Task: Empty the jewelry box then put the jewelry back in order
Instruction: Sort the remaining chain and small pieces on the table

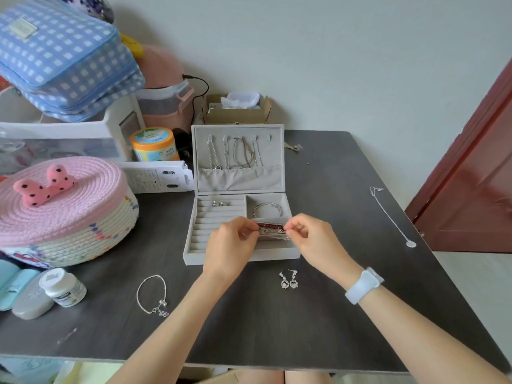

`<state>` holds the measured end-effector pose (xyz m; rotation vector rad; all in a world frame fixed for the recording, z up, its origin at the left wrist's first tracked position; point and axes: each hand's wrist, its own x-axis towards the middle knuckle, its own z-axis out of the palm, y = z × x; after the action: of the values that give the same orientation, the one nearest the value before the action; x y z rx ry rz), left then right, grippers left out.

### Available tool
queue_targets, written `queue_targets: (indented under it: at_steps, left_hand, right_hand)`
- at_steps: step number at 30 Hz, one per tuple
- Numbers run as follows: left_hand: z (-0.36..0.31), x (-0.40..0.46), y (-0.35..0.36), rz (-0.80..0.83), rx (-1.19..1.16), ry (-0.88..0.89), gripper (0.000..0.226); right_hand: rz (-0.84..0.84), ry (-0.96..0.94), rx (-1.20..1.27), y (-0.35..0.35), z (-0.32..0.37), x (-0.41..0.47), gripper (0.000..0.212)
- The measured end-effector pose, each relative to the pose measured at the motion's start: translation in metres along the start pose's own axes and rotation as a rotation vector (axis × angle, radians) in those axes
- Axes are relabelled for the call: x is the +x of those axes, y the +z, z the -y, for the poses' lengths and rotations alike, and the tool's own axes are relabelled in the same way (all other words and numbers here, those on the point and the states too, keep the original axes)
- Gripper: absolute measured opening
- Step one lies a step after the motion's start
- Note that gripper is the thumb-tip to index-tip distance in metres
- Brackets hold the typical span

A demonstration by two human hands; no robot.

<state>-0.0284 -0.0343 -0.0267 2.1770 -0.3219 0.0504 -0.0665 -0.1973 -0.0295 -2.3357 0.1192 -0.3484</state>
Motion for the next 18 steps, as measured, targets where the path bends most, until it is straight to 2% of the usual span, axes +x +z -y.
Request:
queue_targets:
  at_steps: [3, 9, 11, 14, 16, 18]
  left_hand:
    - [0.004, 0.000, 0.006, 0.059, 0.182, 0.082, 0.014]
    - [0.004, 0.002, 0.009, 0.103, 0.387, 0.210, 0.020]
    - [0.002, 0.004, 0.008, 0.109, 0.410, 0.247, 0.021]
    - [-0.006, 0.008, 0.010, 0.034, 0.383, 0.301, 0.022]
    - [-0.016, 0.009, 0.017, 0.008, 0.365, 0.331, 0.025]
    - [-0.029, 0.007, 0.032, 0.052, 0.346, 0.363, 0.028]
  right_hand:
    - [0.033, -0.019, -0.110, 0.002, -0.008, -0.001, 0.010]
    - [0.104, -0.120, -0.307, -0.002, -0.007, 0.002, 0.017]
    - [0.060, -0.131, -0.308, -0.008, -0.007, 0.003, 0.019]
    - [-0.081, -0.107, -0.285, -0.027, -0.014, 0.002, 0.018]
    - [-0.149, -0.053, -0.301, -0.043, -0.027, -0.002, 0.018]
    - [-0.180, 0.048, -0.357, -0.060, -0.044, -0.011, 0.021]
